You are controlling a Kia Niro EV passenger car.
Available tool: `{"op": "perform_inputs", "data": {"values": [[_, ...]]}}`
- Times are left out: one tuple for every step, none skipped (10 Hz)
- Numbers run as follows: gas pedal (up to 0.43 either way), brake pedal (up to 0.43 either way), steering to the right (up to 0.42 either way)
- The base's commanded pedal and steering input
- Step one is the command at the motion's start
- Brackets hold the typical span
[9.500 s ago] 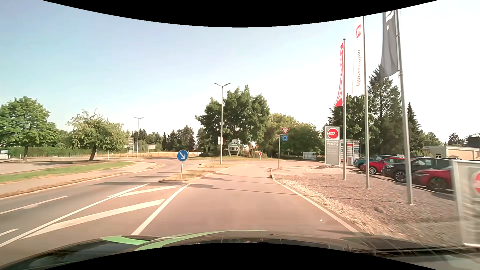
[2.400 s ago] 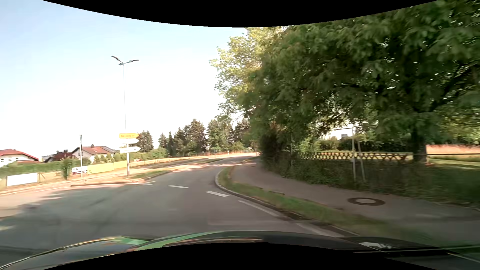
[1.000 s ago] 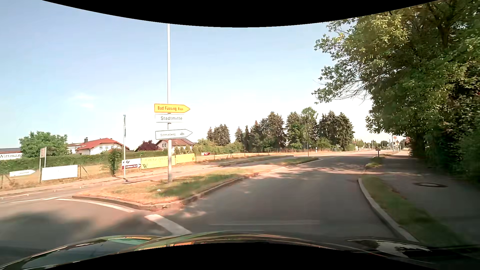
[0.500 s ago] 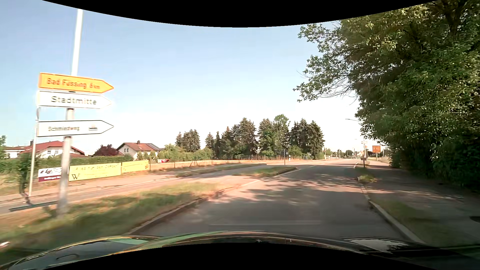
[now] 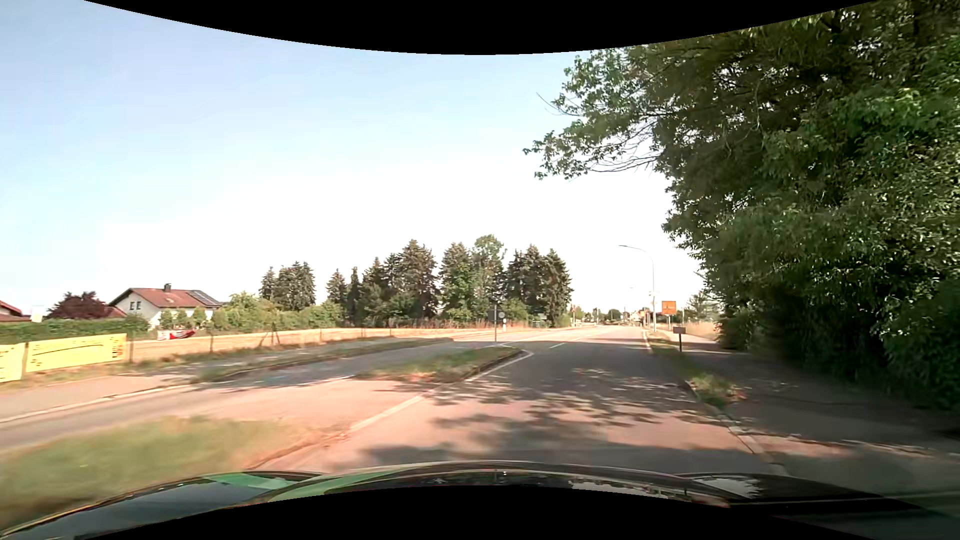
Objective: Follow the waypoints while adhering to traffic rules and regulations
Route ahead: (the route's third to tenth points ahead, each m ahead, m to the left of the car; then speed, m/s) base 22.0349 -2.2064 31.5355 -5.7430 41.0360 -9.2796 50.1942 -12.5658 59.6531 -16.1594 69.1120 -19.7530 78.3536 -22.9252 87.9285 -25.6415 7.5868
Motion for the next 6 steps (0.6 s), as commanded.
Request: {"op": "perform_inputs", "data": {"values": [[0.280, 0.000, 0.194], [0.287, 0.000, 0.171], [0.311, 0.000, 0.152], [0.311, 0.000, 0.142], [0.311, 0.000, 0.131], [0.311, 0.000, 0.119]]}}
